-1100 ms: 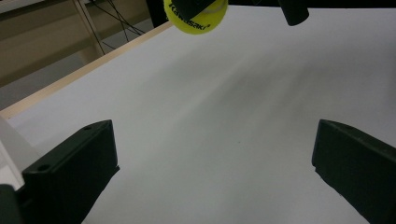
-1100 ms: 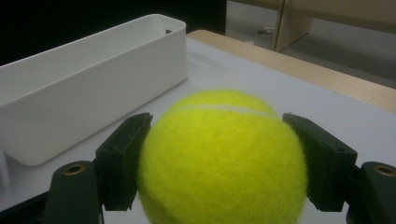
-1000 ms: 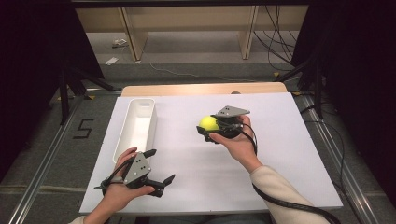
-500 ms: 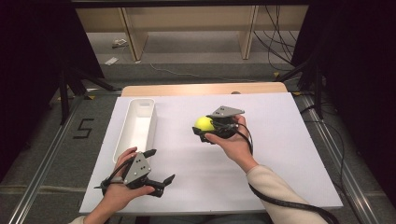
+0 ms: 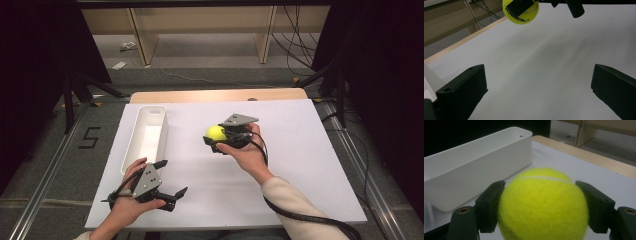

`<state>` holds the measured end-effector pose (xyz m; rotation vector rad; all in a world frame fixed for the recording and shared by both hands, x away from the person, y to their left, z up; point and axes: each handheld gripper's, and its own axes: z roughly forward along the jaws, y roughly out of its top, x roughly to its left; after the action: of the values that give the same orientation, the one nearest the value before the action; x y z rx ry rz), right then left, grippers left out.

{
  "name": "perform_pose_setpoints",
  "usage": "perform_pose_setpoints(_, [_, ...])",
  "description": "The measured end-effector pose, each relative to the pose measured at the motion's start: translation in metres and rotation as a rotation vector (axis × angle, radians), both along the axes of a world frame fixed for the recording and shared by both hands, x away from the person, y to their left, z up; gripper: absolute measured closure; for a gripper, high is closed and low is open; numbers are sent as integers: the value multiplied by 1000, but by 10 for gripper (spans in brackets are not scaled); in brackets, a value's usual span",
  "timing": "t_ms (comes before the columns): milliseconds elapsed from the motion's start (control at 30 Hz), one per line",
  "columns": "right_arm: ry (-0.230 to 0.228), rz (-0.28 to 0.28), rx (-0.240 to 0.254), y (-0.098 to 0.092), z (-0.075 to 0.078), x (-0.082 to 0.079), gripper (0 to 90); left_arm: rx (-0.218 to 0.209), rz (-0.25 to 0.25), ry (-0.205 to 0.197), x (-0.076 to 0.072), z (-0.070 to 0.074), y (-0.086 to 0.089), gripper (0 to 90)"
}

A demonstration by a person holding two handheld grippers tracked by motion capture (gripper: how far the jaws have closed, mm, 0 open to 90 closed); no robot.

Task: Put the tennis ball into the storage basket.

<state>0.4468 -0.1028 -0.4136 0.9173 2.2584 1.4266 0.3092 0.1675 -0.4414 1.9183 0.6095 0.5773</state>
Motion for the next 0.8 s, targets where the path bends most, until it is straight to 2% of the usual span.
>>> perform_pose_setpoints(800, [0, 21, -21, 15, -3, -1, 271, -1, -1, 0, 0, 0, 0, 0])
